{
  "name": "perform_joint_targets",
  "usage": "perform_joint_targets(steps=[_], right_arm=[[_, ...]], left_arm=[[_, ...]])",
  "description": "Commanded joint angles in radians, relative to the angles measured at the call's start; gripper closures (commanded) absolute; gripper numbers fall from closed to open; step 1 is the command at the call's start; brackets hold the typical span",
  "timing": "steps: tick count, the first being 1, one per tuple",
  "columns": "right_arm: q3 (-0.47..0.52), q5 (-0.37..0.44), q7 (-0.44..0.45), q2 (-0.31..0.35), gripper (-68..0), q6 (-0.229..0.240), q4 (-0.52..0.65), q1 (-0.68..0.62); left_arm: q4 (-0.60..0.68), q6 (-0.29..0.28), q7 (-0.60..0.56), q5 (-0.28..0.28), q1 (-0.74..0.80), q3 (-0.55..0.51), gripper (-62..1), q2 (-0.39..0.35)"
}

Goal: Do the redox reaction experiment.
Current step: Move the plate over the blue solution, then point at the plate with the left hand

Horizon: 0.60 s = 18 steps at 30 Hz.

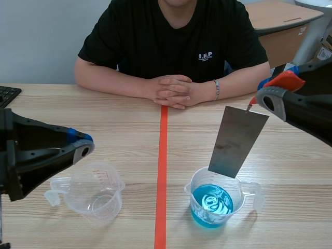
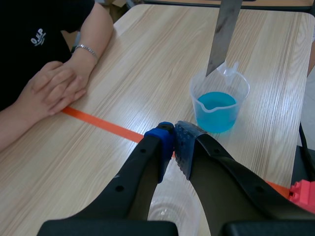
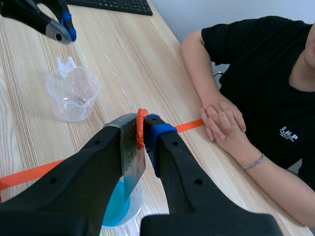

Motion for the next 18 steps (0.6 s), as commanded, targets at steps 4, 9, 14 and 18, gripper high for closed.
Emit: perform_joint_targets(steps=[4, 9, 14, 18], right_arm=[[0.008, 0.011, 0.02, 0.008, -1.5, 0.006, 0.011, 0.006], [0.008, 0.011, 0.021, 0.008, -1.5, 0.006, 0.011, 0.006], [0.008, 0.011, 0.021, 0.008, -1.5, 0.006, 0.011, 0.006], [0.008, 0.011, 0.021, 0.008, -1.5, 0.006, 0.011, 0.006]], left_arm=[[0.011, -0.002, 0.037, 0.053, -0.111, 0.111, -4.2, 0.089], [0.01, -0.001, 0.113, 0.113, -0.208, 0.22, -4.2, 0.185], [-0.023, -0.001, 0.151, 0.178, -0.283, 0.301, -4.2, 0.278], [-0.063, -0.002, 0.156, 0.203, -0.322, 0.34, -4.2, 0.325]])
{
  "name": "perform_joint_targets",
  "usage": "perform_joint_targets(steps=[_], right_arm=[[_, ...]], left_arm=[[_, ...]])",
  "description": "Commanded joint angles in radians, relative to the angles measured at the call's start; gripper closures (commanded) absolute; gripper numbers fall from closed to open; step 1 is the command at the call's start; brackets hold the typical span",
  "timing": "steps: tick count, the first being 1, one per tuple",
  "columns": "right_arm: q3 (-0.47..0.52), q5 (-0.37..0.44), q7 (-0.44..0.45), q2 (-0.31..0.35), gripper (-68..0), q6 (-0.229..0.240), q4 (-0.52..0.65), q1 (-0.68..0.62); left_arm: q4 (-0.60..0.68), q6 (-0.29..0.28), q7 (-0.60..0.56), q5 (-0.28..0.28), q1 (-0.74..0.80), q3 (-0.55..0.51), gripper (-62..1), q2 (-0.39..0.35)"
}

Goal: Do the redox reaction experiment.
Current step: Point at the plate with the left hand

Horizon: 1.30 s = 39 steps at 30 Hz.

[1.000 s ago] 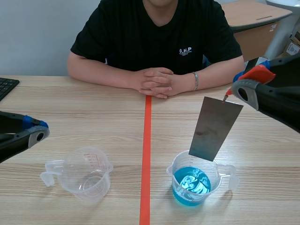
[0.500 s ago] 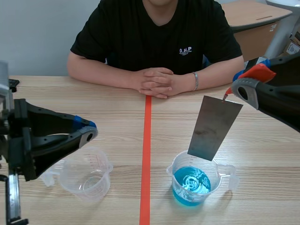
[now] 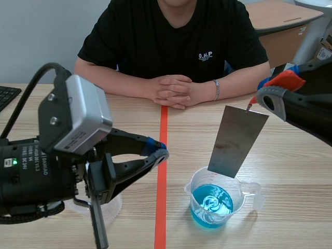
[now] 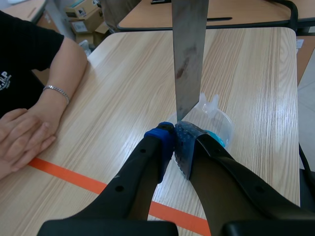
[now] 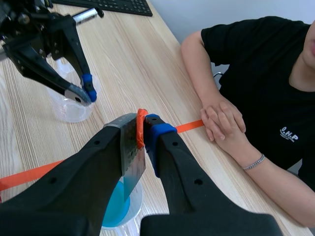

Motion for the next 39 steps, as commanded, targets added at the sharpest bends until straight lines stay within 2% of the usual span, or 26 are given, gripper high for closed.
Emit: perform_joint_targets(steps=[1, 16, 27, 39], right_arm=[[0.008, 0.011, 0.018, 0.008, -1.5, 0.006, 0.011, 0.006], [0.008, 0.011, 0.019, 0.008, -1.5, 0.006, 0.011, 0.006], [0.008, 0.011, 0.019, 0.008, -1.5, 0.006, 0.011, 0.006], [0.008, 0.011, 0.022, 0.008, -1.5, 0.006, 0.011, 0.006]], left_arm=[[-0.01, -0.002, -0.014, -0.009, -0.011, 0.005, -4.2, 0.009], [-0.212, -0.003, -0.021, 0.084, -0.089, 0.088, -4.2, 0.17], [-0.23, -0.002, 0.032, 0.121, -0.112, 0.122, -4.2, 0.261], [-0.236, -0.002, 0.047, 0.125, -0.134, 0.122, -4.2, 0.298]])
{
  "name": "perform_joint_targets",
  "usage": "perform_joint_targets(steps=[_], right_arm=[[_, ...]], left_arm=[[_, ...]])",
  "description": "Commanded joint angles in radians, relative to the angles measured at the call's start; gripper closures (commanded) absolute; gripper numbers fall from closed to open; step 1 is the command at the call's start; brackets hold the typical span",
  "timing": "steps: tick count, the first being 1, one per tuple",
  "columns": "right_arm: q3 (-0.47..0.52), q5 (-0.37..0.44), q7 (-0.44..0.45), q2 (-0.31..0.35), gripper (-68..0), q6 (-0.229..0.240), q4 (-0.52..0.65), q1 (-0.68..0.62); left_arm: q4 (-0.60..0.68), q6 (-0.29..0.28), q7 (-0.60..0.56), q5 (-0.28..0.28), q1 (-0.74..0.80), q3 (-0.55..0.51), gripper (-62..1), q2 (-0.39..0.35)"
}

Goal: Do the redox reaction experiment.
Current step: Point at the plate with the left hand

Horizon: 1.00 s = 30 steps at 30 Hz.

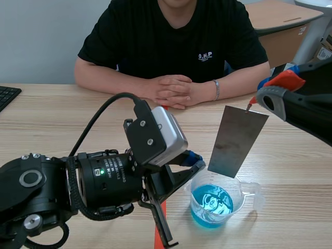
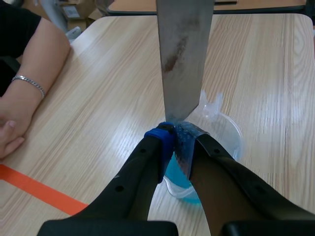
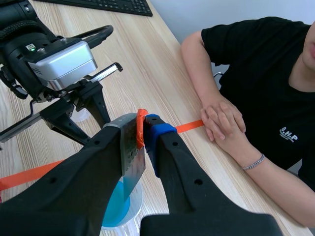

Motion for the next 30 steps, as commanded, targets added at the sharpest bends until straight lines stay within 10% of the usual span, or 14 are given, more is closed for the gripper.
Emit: perform_joint_targets(steps=[1, 30], right_arm=[[0.008, 0.011, 0.02, 0.008, -1.5, 0.006, 0.011, 0.006], [0.008, 0.011, 0.021, 0.008, -1.5, 0.006, 0.011, 0.006]], left_arm=[[0.005, 0.001, -0.021, -0.003, -0.011, 0.001, -4.2, 0.006], [-0.026, 0.004, -0.02, -0.003, -0.03, 0.001, -4.2, 0.019]])
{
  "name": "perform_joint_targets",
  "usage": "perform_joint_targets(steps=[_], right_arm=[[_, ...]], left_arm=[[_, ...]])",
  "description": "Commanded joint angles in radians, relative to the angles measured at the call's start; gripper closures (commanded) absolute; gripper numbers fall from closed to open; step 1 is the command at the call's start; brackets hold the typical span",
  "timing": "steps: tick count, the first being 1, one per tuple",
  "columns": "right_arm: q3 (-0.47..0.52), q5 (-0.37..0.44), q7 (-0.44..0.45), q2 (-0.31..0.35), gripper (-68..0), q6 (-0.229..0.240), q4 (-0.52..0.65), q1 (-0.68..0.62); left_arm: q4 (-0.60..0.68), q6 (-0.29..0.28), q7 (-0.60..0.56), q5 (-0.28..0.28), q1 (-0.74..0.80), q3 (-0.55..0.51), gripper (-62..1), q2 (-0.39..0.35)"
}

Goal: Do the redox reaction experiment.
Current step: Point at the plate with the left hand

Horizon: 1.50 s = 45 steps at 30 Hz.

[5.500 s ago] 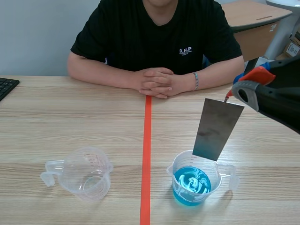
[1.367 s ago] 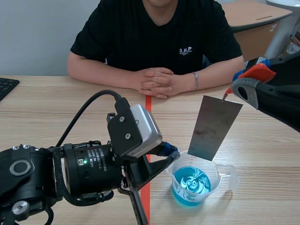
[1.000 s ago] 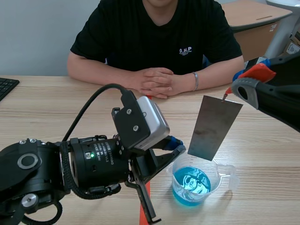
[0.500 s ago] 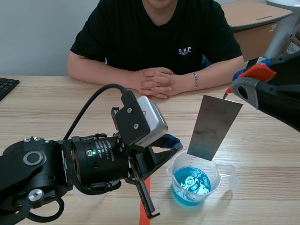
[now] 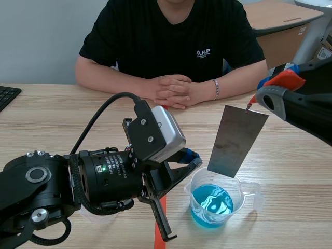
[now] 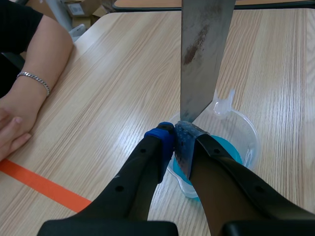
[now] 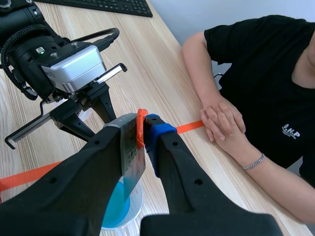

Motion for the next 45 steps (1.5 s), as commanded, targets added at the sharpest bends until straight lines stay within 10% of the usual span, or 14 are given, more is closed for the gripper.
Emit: perform_joint_targets(steps=[1, 45], right_arm=[[0.008, 0.011, 0.019, 0.008, -1.5, 0.006, 0.011, 0.006], [0.008, 0.011, 0.034, 0.008, -1.5, 0.006, 0.011, 0.006]], left_arm=[[0.013, 0.001, -0.014, -0.003, -0.008, 0.001, -4.2, 0.008], [0.013, 0.001, -0.013, -0.003, -0.007, 0.001, -4.2, -0.036]])
